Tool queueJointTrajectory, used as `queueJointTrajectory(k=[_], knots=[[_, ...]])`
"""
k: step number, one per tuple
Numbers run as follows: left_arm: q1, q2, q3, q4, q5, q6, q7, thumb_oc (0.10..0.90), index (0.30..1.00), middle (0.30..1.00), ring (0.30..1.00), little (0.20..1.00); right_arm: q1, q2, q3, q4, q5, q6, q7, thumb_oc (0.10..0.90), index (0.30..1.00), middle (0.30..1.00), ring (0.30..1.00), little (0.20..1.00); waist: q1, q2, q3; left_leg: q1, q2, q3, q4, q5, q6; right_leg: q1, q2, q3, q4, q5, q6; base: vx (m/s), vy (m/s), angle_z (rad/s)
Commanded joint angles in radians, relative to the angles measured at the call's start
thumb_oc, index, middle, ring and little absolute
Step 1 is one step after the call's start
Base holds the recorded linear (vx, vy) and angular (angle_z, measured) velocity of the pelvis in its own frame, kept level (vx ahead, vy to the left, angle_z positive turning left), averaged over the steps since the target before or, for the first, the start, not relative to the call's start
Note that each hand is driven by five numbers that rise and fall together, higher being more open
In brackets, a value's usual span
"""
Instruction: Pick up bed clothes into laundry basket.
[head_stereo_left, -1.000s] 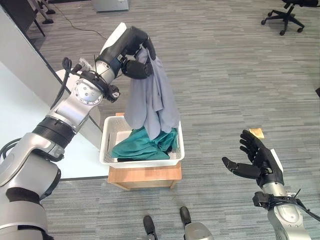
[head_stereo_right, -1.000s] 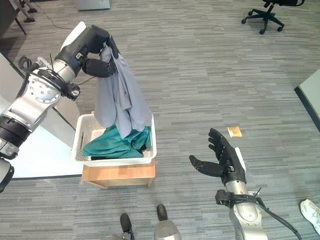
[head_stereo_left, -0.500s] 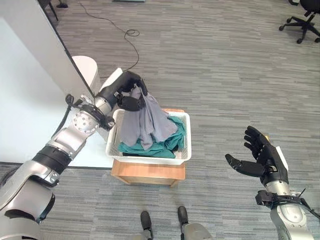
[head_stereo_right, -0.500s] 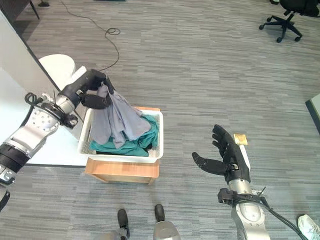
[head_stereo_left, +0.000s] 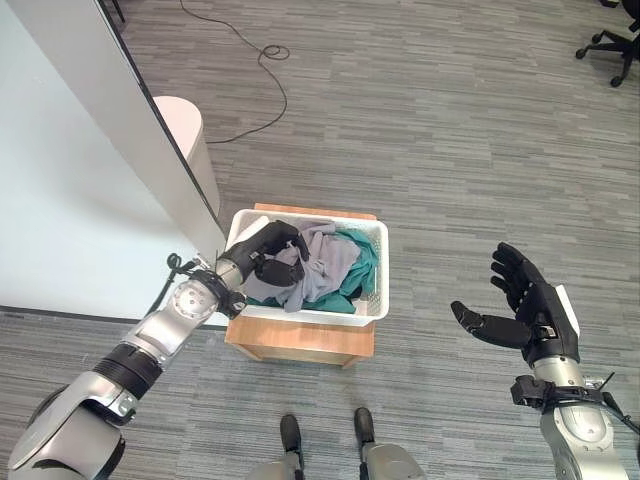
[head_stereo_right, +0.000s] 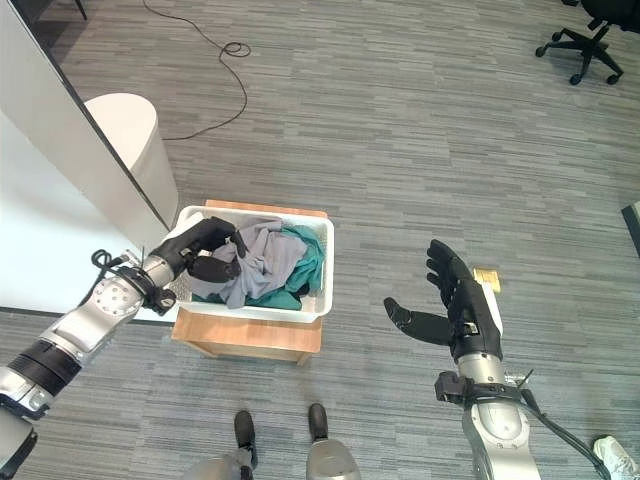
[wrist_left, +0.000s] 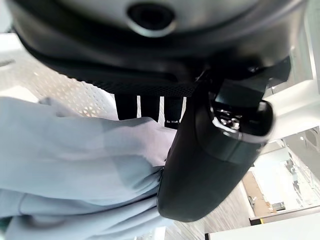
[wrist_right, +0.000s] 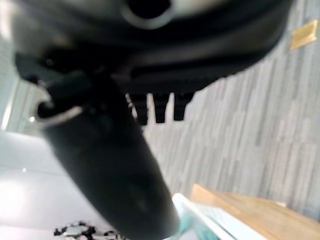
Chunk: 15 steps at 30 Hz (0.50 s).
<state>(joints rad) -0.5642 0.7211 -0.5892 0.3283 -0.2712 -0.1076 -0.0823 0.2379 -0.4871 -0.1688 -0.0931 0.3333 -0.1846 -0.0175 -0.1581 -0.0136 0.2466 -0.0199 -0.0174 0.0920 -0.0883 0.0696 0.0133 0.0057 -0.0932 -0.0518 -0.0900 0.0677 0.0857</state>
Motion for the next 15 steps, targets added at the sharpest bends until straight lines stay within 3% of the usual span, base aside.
queueJointTrajectory(k=[1, 9, 15], knots=[[-0.178, -0.023, 0.063, -0.026, 0.001, -0.083, 0.026, 0.400, 0.300, 0.300, 0.300, 0.300, -0.055, -0.057, -0.099, -0.128, 0.005, -0.089, -0.028, 0.800, 0.900, 0.900, 0.900, 0.900, 0.011, 0.005, -0.064, 0.016, 0.031, -0.006, 0.001, -0.064, -0.030, 0.007, -0.058, 0.007, 0.126, -0.135, 0.100, 0.00, 0.000, 0.00], [-0.330, -0.072, -0.014, 0.058, 0.015, -0.097, 0.068, 0.400, 0.300, 0.300, 0.300, 0.300, -0.077, -0.086, -0.047, -0.118, 0.035, -0.085, -0.016, 0.800, 0.900, 0.900, 0.900, 0.900, -0.012, 0.018, -0.077, 0.020, 0.035, 0.007, 0.001, -0.066, -0.033, 0.009, -0.058, 0.006, 0.122, -0.127, 0.103, 0.00, 0.000, 0.00], [-0.359, -0.078, -0.030, 0.072, 0.009, -0.100, 0.069, 0.400, 0.300, 0.300, 0.300, 0.300, -0.077, -0.092, -0.039, -0.117, 0.049, -0.084, -0.005, 0.800, 0.900, 0.900, 0.900, 0.900, -0.019, 0.022, -0.083, 0.024, 0.037, 0.015, 0.001, -0.068, -0.034, 0.008, -0.058, 0.008, 0.119, -0.122, 0.105, 0.01, -0.002, -0.03]])
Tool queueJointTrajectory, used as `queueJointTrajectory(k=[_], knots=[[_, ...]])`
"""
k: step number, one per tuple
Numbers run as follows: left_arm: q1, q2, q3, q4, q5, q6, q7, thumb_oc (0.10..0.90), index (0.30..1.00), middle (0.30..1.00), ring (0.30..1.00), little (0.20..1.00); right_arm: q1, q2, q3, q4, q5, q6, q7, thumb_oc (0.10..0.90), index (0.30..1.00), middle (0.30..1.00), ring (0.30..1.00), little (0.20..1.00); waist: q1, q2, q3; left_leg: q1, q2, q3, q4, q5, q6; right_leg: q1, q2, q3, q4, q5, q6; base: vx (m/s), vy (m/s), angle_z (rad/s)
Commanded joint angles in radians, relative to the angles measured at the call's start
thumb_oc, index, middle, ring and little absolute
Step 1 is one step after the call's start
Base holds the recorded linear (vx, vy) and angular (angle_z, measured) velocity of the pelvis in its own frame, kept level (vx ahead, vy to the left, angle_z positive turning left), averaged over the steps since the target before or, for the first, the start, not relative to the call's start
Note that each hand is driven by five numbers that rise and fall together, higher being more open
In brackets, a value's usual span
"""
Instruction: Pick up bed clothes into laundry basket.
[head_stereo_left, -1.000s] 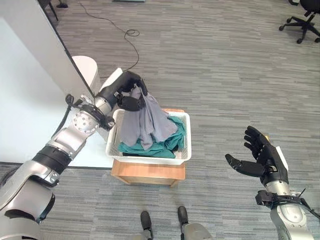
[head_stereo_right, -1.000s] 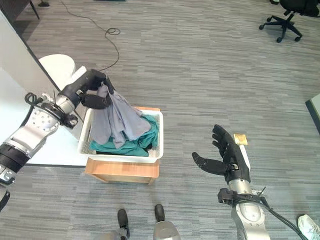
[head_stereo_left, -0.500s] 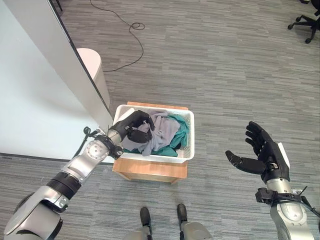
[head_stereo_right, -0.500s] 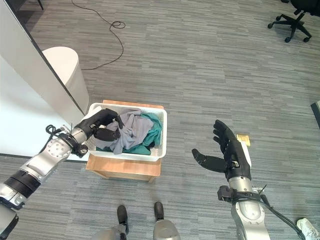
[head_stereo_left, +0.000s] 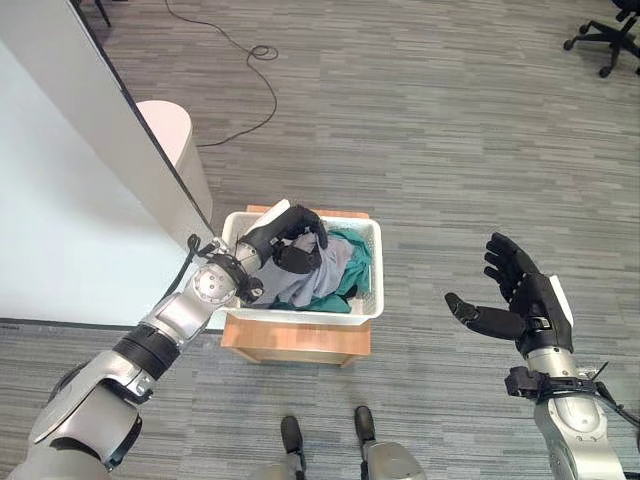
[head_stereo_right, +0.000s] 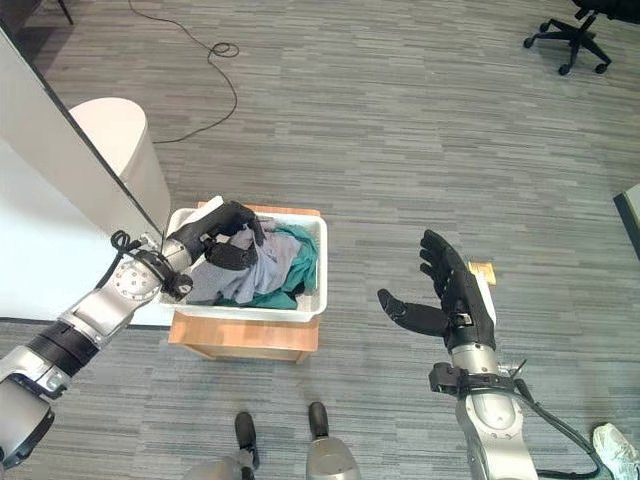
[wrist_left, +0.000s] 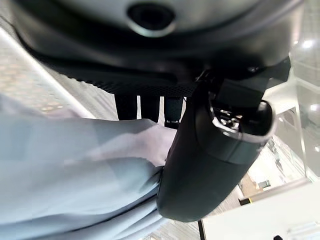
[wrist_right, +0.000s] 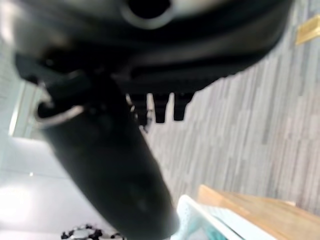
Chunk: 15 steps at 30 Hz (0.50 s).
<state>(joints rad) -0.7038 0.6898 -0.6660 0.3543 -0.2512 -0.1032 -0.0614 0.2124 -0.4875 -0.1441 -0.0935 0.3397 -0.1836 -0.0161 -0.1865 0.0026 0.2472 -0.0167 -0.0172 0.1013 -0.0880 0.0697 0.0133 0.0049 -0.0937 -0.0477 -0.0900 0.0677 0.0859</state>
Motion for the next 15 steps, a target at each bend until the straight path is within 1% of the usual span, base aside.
queueJointTrajectory(k=[1, 2, 3, 4, 8, 10, 11, 14, 15], knots=[[-0.226, -0.050, 0.044, 0.053, -0.012, -0.103, 0.050, 0.400, 0.300, 0.300, 0.300, 0.300, -0.050, -0.091, -0.062, -0.116, 0.044, -0.084, -0.005, 0.800, 0.900, 0.900, 0.900, 0.900, 0.008, 0.006, -0.084, 0.020, 0.037, 0.006, 0.001, -0.068, -0.034, 0.011, -0.058, 0.002, 0.118, -0.122, 0.105, 0.00, 0.000, 0.00], [-0.227, -0.051, 0.044, 0.053, -0.012, -0.103, 0.050, 0.414, 0.321, 0.321, 0.321, 0.321, -0.050, -0.091, -0.062, -0.116, 0.044, -0.084, -0.005, 0.800, 0.900, 0.900, 0.900, 0.900, 0.008, 0.006, -0.084, 0.020, 0.037, 0.006, 0.001, -0.068, -0.034, 0.011, -0.058, 0.002, 0.118, -0.122, 0.105, 0.00, 0.000, 0.00], [-0.238, -0.049, 0.037, 0.066, -0.007, -0.101, 0.052, 0.529, 0.493, 0.493, 0.493, 0.493, -0.050, -0.092, -0.055, -0.113, 0.051, -0.084, -0.004, 0.800, 0.900, 0.900, 0.900, 0.900, 0.006, 0.009, -0.084, 0.020, 0.037, 0.006, 0.001, -0.067, -0.035, 0.011, -0.059, 0.000, 0.118, -0.122, 0.105, 0.00, 0.000, 0.00], [-0.254, -0.043, 0.023, 0.057, -0.007, -0.102, 0.040, 0.800, 0.900, 0.900, 0.900, 0.900, -0.047, -0.092, -0.055, -0.115, 0.053, -0.083, 0.000, 0.800, 0.900, 0.900, 0.900, 0.900, 0.006, 0.011, -0.086, 0.019, 0.037, 0.006, 0.001, -0.067, -0.036, 0.012, -0.060, -0.002, 0.116, -0.121, 0.106, 0.00, 0.000, 0.00], [-0.278, -0.028, 0.013, 0.042, -0.004, -0.107, 0.044, 0.800, 0.900, 0.900, 0.900, 0.900, -0.048, -0.093, -0.051, -0.117, 0.051, -0.083, 0.005, 0.800, 0.900, 0.900, 0.900, 0.900, 0.008, 0.015, -0.088, 0.021, 0.036, 0.004, 0.001, -0.067, -0.036, 0.017, -0.061, -0.006, 0.115, -0.123, 0.106, 0.00, 0.000, 0.00], [-0.292, -0.014, 0.008, 0.035, -0.005, -0.112, 0.044, 0.800, 0.900, 0.900, 0.900, 0.900, -0.050, -0.096, -0.051, -0.115, 0.050, -0.084, 0.005, 0.800, 0.900, 0.900, 0.900, 0.900, 0.010, 0.018, -0.089, 0.021, 0.035, 0.003, 0.001, -0.067, -0.036, 0.019, -0.061, -0.008, 0.115, -0.123, 0.106, 0.00, 0.000, 0.00], [-0.309, 0.007, 0.002, 0.020, -0.009, -0.117, 0.045, 0.800, 0.900, 0.900, 0.900, 0.900, -0.050, -0.098, -0.048, -0.113, 0.047, -0.084, 0.005, 0.800, 0.900, 0.900, 0.900, 0.900, 0.013, 0.021, -0.094, 0.022, 0.034, 0.001, 0.001, -0.067, -0.036, 0.021, -0.063, -0.010, 0.113, -0.123, 0.107, 0.00, 0.000, 0.00], [-0.320, 0.022, -0.002, 0.010, -0.014, -0.120, 0.045, 0.800, 0.900, 0.900, 0.900, 0.900, -0.048, -0.098, -0.048, -0.113, 0.050, -0.084, 0.008, 0.800, 0.900, 0.900, 0.900, 0.900, 0.015, 0.022, -0.095, 0.021, 0.034, 0.000, 0.001, -0.066, -0.037, 0.022, -0.063, -0.011, 0.114, -0.123, 0.108, 0.00, 0.000, 0.00], [-0.344, 0.061, -0.006, -0.021, -0.020, -0.130, 0.047, 0.800, 0.900, 0.900, 0.900, 0.900, -0.046, -0.096, -0.045, -0.114, 0.050, -0.086, 0.014, 0.800, 0.900, 0.900, 0.900, 0.900, 0.021, 0.028, -0.100, 0.022, 0.033, -0.004, 0.001, -0.067, -0.038, 0.024, -0.065, -0.015, 0.113, -0.124, 0.109, 0.00, 0.000, 0.00]])
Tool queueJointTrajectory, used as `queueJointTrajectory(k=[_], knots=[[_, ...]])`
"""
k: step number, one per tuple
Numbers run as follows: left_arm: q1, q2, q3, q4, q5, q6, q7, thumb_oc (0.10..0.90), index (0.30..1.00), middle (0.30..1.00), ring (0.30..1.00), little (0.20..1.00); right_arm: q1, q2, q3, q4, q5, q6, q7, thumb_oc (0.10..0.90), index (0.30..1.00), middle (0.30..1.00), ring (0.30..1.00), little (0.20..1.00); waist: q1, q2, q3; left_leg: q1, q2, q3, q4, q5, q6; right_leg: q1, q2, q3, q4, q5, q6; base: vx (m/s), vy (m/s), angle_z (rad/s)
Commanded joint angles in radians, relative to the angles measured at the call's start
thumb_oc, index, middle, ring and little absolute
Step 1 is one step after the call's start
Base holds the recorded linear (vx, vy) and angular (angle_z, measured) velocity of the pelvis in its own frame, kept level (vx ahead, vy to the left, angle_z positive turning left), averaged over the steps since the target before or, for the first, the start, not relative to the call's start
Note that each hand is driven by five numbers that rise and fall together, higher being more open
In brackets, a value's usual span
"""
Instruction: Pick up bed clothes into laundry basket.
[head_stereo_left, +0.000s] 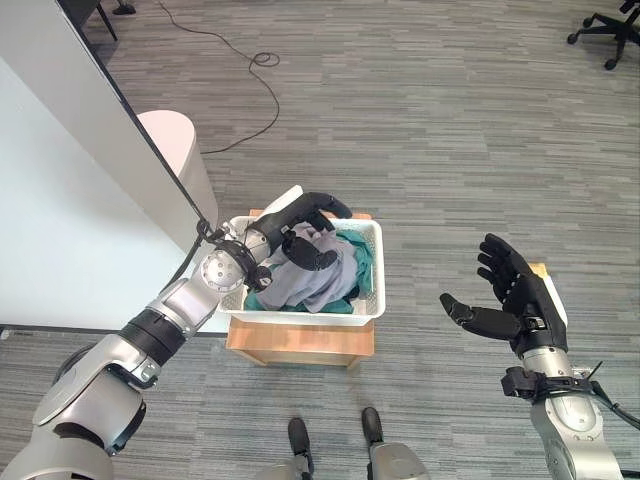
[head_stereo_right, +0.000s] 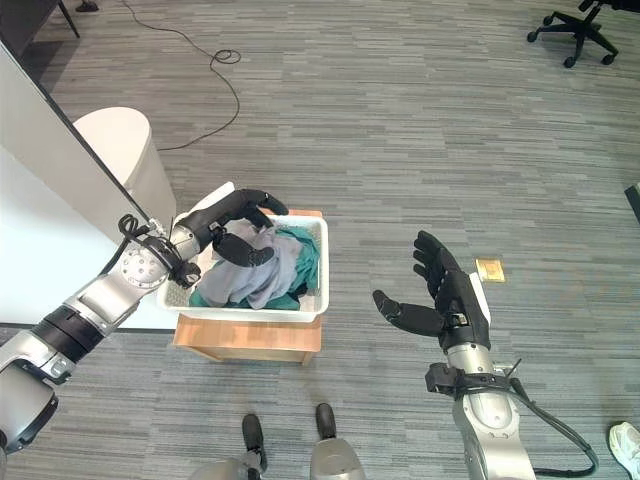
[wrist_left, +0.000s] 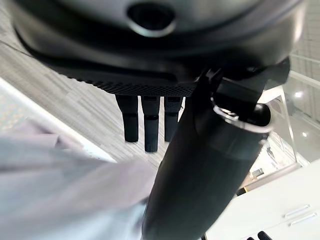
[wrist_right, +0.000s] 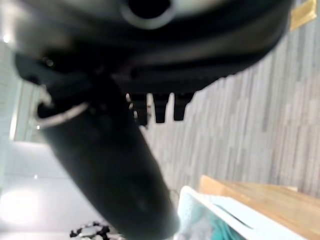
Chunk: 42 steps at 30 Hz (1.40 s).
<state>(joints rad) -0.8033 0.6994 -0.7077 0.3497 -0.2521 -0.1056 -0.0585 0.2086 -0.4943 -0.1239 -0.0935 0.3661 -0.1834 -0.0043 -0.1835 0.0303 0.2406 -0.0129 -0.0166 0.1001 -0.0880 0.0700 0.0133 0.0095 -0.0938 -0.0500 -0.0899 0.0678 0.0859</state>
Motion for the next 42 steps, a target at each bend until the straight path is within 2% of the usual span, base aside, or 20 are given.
queueJointTrajectory(k=[1, 8, 11, 12, 13, 16, 18, 22, 26, 30, 34, 38, 42], knots=[[-0.244, 0.054, 0.035, -0.018, -0.020, -0.127, 0.044, 0.800, 0.900, 0.900, 0.900, 0.900, -0.043, -0.088, -0.065, -0.114, 0.024, -0.086, 0.002, 0.800, 0.900, 0.900, 0.900, 0.900, 0.017, -0.001, -0.093, 0.018, 0.032, -0.003, 0.001, -0.067, -0.038, 0.020, -0.065, -0.013, 0.113, -0.124, 0.109, 0.00, 0.000, 0.00], [-0.219, 0.139, 0.104, -0.128, -0.110, -0.173, 0.063, 0.800, 0.900, 0.900, 0.900, 0.900, -0.043, -0.078, -0.052, -0.116, 0.018, -0.088, 0.008, 0.800, 0.900, 0.900, 0.900, 0.900, 0.040, 0.007, -0.098, 0.021, 0.027, -0.015, 0.001, -0.064, -0.038, 0.030, -0.070, -0.024, 0.116, -0.128, 0.109, -0.01, -0.007, 0.02], [-0.126, 0.173, 0.169, -0.224, -0.199, -0.190, 0.027, 0.800, 0.900, 0.900, 0.900, 0.900, -0.048, -0.061, -0.043, -0.113, 0.025, -0.088, 0.007, 0.800, 0.900, 0.900, 0.900, 0.900, 0.055, 0.008, -0.100, 0.022, 0.026, -0.019, 0.001, -0.063, -0.038, 0.034, -0.070, -0.028, 0.113, -0.129, 0.107, -0.02, -0.020, 0.05], [-0.059, 0.205, 0.226, -0.297, -0.260, -0.208, 0.007, 0.800, 0.900, 0.900, 0.900, 0.900, -0.052, -0.043, -0.038, -0.116, 0.036, -0.089, 0.013, 0.800, 0.900, 0.900, 0.900, 0.900, 0.068, 0.010, -0.102, 0.016, 0.026, -0.020, 0.001, -0.050, -0.039, 0.030, -0.069, -0.030, 0.110, -0.118, 0.104, -0.04, -0.024, 0.05], [0.018, 0.203, 0.289, -0.334, -0.310, -0.216, 0.000, 0.800, 0.900, 0.900, 0.900, 0.900, -0.051, -0.028, -0.037, -0.117, 0.044, -0.090, 0.016, 0.800, 0.900, 0.900, 0.900, 0.900, 0.076, 0.008, -0.104, 0.018, 0.026, -0.021, 0.001, -0.052, -0.040, 0.033, -0.070, -0.033, 0.107, -0.119, 0.102, -0.03, -0.024, 0.06], [0.307, 0.119, 0.486, -0.409, -0.439, -0.209, -0.034, 0.800, 0.900, 0.900, 0.900, 0.900, -0.041, 0.014, -0.014, -0.106, 0.056, -0.088, 0.022, 0.800, 0.900, 0.900, 0.900, 0.900, 0.096, 0.006, -0.108, 0.024, 0.024, -0.025, 0.001, -0.055, -0.040, 0.042, -0.071, -0.037, 0.102, -0.122, 0.095, 0.00, -0.015, 0.08], [0.467, 0.042, 0.551, -0.429, -0.505, -0.180, -0.069, 0.800, 0.900, 0.900, 0.900, 0.900, -0.039, 0.029, 0.008, -0.097, 0.051, -0.078, 0.027, 0.800, 0.900, 0.900, 0.900, 0.900, 0.105, 0.006, -0.112, 0.028, 0.023, -0.024, 0.001, -0.057, -0.039, 0.047, -0.070, -0.038, 0.100, -0.124, 0.091, 0.01, -0.012, 0.07], [0.620, -0.041, 0.541, -0.409, -0.590, -0.126, -0.136, 0.800, 0.900, 0.900, 0.900, 0.900, -0.038, 0.058, 0.054, -0.081, 0.057, -0.062, 0.044, 0.800, 0.900, 0.900, 0.900, 0.900, 0.112, 0.007, -0.119, 0.039, 0.021, -0.030, 0.001, -0.072, -0.039, 0.061, -0.073, -0.037, 0.097, -0.140, 0.087, 0.04, -0.014, 0.05], [0.724, -0.079, 0.530, -0.398, -0.609, -0.101, -0.174, 0.800, 0.900, 0.900, 0.900, 0.900, -0.026, 0.079, 0.085, -0.074, 0.054, -0.058, 0.064, 0.800, 0.900, 0.900, 0.900, 0.900, 0.123, 0.008, -0.122, 0.042, 0.018, -0.034, 0.001, -0.072, -0.036, 0.066, -0.075, -0.040, 0.100, -0.145, 0.083, 0.00, -0.015, 0.07], [0.799, -0.220, 0.525, -0.316, -0.658, -0.082, -0.164, 0.800, 0.900, 0.900, 0.900, 0.900, -0.014, 0.111, 0.136, -0.023, 0.043, -0.061, 0.063, 0.800, 0.900, 0.900, 0.900, 0.900, 0.136, 0.007, -0.123, 0.041, 0.015, -0.046, 0.001, -0.070, -0.032, 0.067, -0.074, -0.044, 0.106, -0.150, 0.078, -0.01, -0.018, 0.12], [0.818, -0.297, 0.485, -0.223, -0.606, -0.090, -0.130, 0.800, 0.900, 0.900, 0.900, 0.900, 0.006, 0.135, 0.177, 0.034, -0.005, -0.055, 0.048, 0.800, 0.900, 0.900, 0.900, 0.900, 0.141, 0.008, -0.117, 0.042, 0.015, -0.052, 0.001, -0.068, -0.029, 0.067, -0.074, -0.049, 0.112, -0.152, 0.075, 0.00, -0.007, 0.03], [0.809, -0.335, 0.462, -0.176, -0.591, -0.084, -0.116, 0.800, 0.900, 0.900, 0.900, 0.900, 0.022, 0.126, 0.196, 0.057, -0.063, -0.049, 0.042, 0.800, 0.900, 0.900, 0.900, 0.900, 0.141, 0.005, -0.112, 0.042, 0.016, -0.054, 0.001, -0.065, -0.028, 0.068, -0.073, -0.051, 0.114, -0.154, 0.074, 0.00, 0.000, 0.00], [0.798, -0.364, 0.455, -0.156, -0.612, -0.082, -0.111, 0.800, 0.900, 0.900, 0.900, 0.900, 0.036, 0.131, 0.190, 0.060, -0.049, -0.051, 0.040, 0.800, 0.900, 0.900, 0.900, 0.900, 0.139, 0.002, -0.114, 0.039, 0.017, -0.056, 0.001, -0.064, -0.028, 0.069, -0.072, -0.051, 0.111, -0.152, 0.073, 0.00, 0.000, 0.00]])
